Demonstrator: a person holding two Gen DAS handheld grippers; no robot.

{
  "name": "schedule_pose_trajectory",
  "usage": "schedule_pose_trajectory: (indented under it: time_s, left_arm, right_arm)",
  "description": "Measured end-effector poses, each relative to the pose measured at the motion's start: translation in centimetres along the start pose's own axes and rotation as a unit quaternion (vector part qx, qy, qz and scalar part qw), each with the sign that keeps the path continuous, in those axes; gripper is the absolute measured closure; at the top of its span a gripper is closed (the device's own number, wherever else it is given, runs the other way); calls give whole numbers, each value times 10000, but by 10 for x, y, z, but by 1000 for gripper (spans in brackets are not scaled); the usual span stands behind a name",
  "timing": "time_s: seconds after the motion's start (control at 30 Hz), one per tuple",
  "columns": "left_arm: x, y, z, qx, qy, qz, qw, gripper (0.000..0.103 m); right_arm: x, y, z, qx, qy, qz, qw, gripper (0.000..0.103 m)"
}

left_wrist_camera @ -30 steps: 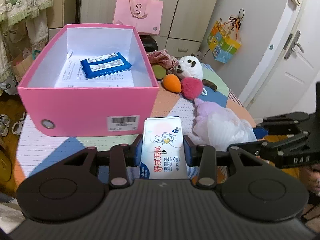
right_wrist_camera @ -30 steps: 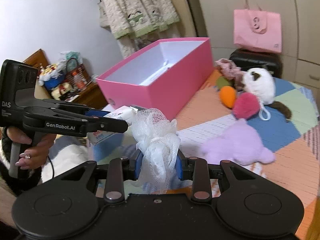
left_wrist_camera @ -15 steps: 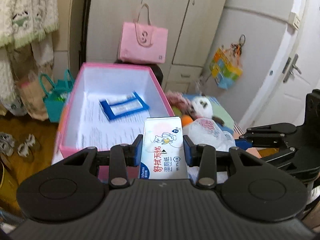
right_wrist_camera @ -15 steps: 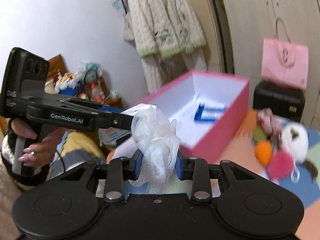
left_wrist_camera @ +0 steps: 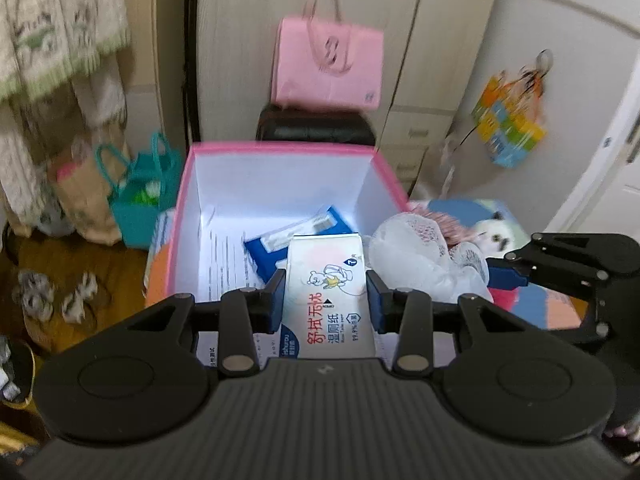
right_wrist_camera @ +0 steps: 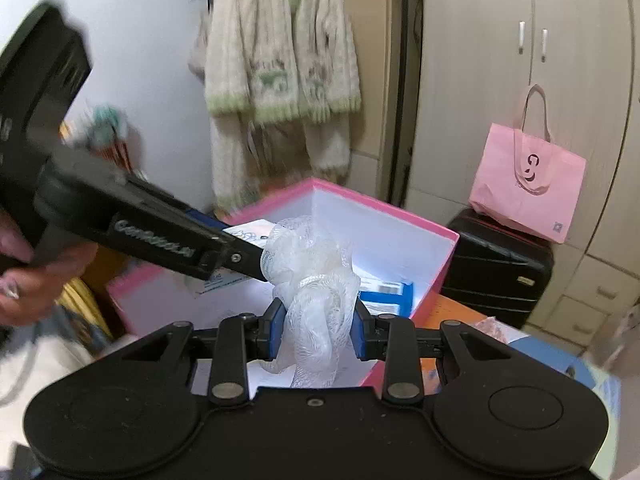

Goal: Organize soft objects
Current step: 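Drop the tissue pack and mesh puff into the box, opening both grippers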

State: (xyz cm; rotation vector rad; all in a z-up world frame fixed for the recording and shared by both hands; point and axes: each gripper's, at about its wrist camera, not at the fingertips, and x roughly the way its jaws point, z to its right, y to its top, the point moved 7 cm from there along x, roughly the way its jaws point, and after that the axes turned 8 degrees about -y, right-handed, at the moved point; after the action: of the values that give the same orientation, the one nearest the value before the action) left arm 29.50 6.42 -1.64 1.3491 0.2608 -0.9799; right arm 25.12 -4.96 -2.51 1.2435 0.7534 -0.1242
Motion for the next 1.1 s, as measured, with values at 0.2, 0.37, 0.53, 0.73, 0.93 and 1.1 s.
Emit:
schedule_pose_trajectory:
  time_s: [0.2, 0.37, 0.53, 0.73, 0.93, 1.1]
  left_arm:
    - [50, -1, -27, -600, 34, -772, 9952, 64]
    - [68, -7, -38, -998, -7, -1039, 9896, 64]
    - [78, -10, -41, -1269, -75, -1181, 9848, 64]
    - [91, -10, -43, -1342, 9, -1272, 9828, 64]
    - [82, -5, -39, -1040, 54, -1084, 9886, 57]
    - [58, -3, -29, -691, -211, -915, 9932, 53]
  right_arm:
    - [44, -5, 3, -605, -251, -610, 9960, 65]
    - [63, -4, -6, -1099, -237, -858, 9899, 65]
    - [74, -5, -9, -1351, -358, -942, 9857, 64]
    - [79, -7, -16, -1557, -356, -947, 9826, 57]
    - [76, -9, -18, -1582, -275, -845, 9834, 40]
    - [50, -2, -7, -828, 183, -570, 9948, 38]
